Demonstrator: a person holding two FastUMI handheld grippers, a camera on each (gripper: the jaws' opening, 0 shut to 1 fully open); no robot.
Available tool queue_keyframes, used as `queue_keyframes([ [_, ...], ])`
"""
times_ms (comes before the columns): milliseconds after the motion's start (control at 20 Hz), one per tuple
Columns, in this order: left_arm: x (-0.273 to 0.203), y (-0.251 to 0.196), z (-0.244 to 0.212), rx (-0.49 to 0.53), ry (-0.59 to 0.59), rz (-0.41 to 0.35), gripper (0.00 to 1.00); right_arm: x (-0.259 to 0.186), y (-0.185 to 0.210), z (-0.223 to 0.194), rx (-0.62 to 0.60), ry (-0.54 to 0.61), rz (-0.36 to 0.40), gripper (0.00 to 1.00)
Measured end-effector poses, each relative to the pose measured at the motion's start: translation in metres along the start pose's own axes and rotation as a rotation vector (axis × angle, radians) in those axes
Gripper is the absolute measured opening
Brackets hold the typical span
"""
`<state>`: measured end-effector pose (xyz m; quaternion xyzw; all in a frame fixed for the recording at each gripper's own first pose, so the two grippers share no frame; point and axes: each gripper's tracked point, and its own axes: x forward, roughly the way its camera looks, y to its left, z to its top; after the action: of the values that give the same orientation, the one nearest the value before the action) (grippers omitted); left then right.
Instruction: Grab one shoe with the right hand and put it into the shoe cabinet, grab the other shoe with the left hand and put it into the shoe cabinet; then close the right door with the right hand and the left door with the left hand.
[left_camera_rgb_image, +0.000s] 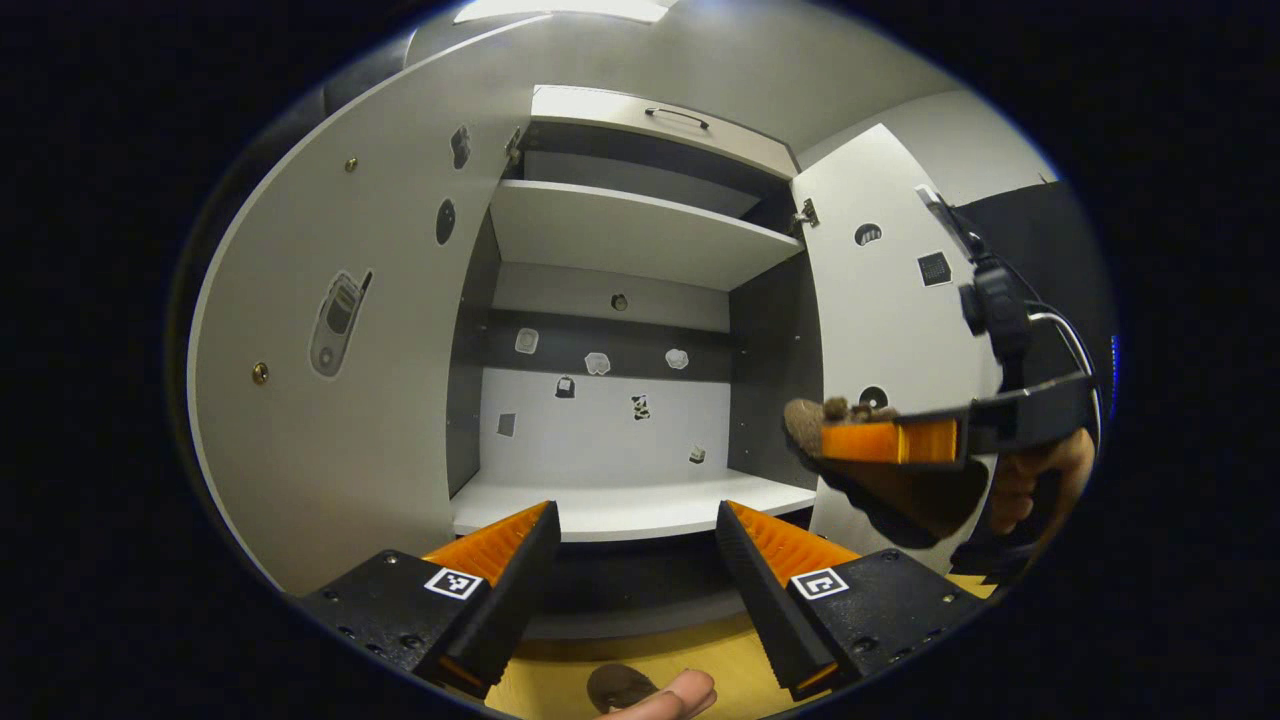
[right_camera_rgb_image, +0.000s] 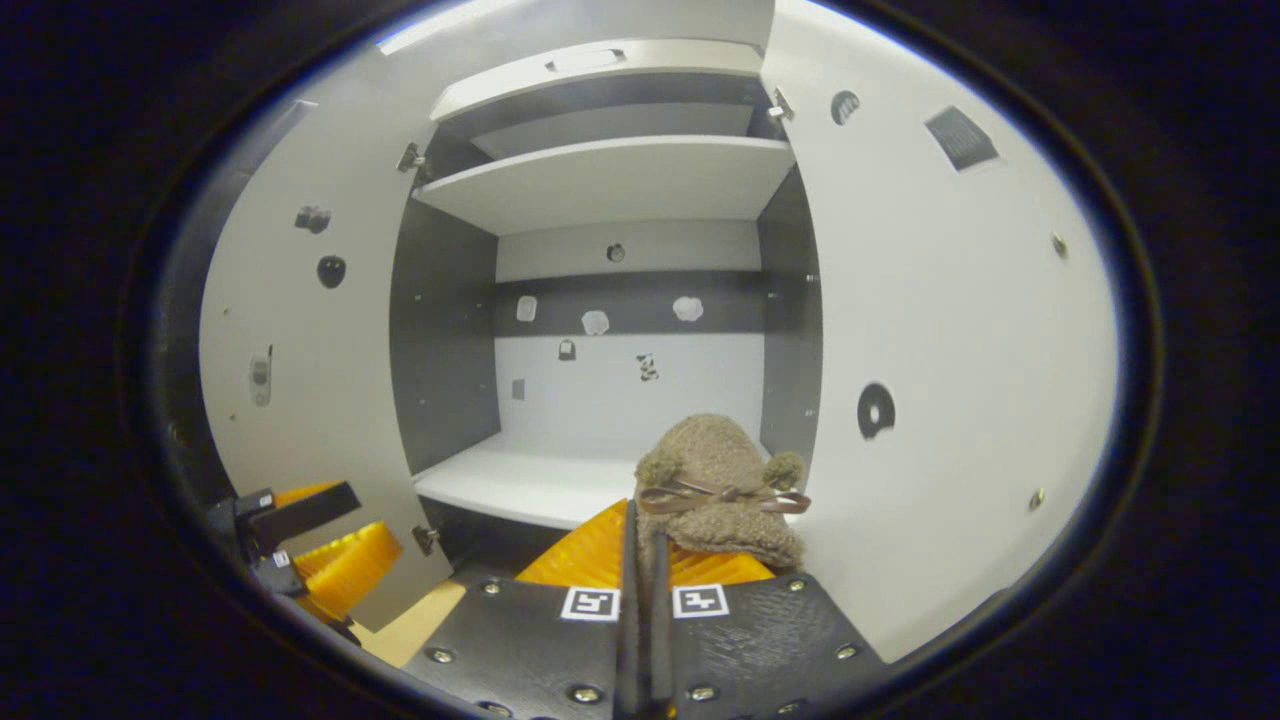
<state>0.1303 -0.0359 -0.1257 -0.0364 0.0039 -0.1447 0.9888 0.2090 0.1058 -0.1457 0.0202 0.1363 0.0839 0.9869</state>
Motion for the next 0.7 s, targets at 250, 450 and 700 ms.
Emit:
queue_keyframes([
  [250,0.002,0.007,-0.002,-0.01,0.01,0.007,0.96,0.072,-0.003,0.035,0.012,0.059,-0.022,0.05],
  [450,0.004,0.014,-0.003,-0.022,0.012,0.017,0.96,0.128,-0.014,0.026,-0.052,0.148,-0.095,0.05],
  [700,0.007,0.02,-0.006,-0.033,0.021,0.032,0.96,0.193,-0.02,-0.016,-0.05,0.26,-0.117,0.05],
])
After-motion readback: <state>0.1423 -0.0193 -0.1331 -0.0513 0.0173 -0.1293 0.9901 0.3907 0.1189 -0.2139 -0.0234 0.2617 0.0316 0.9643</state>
